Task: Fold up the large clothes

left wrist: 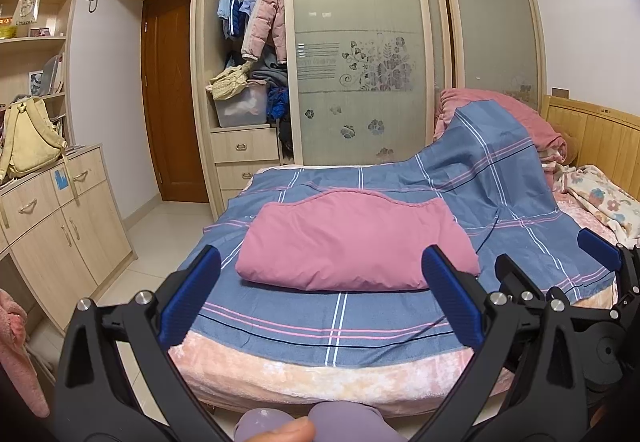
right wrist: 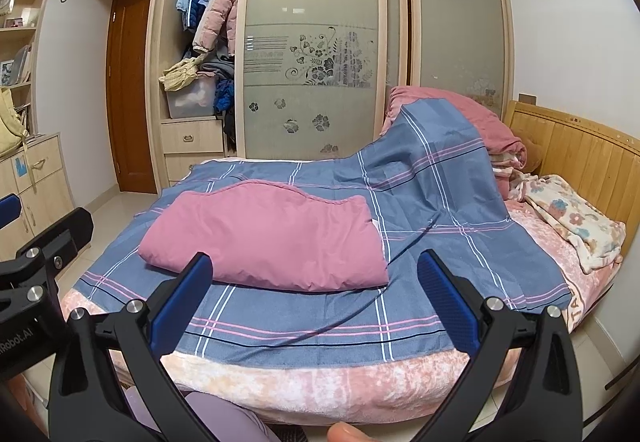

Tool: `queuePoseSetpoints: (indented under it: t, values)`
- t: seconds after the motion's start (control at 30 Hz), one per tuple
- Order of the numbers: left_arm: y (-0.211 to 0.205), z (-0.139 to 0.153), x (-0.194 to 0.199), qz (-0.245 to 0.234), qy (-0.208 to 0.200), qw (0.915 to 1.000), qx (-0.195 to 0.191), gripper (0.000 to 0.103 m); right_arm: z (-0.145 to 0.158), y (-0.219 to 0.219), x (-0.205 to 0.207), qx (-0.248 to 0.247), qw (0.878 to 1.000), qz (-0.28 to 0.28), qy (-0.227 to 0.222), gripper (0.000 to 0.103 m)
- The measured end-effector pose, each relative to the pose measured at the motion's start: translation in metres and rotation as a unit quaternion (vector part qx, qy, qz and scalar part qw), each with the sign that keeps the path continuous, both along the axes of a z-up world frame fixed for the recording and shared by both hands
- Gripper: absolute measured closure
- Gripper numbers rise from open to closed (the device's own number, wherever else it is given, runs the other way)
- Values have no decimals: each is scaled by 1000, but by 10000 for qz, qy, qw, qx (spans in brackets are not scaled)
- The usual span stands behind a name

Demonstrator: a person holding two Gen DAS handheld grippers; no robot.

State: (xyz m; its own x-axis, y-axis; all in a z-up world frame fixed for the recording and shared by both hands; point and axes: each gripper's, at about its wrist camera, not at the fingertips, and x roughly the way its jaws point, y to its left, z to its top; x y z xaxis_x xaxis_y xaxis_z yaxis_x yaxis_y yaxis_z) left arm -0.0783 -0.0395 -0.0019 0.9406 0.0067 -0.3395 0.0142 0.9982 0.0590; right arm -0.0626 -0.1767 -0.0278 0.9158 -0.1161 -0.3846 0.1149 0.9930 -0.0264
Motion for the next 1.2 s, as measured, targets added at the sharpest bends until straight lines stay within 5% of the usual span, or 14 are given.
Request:
queuePoseSetpoints:
  t: [1.2]
  values:
    - [-7, -10, 11, 25, 160, 9999, -25, 2, -8, -13, 7, -5, 9999, 14, 124, 1]
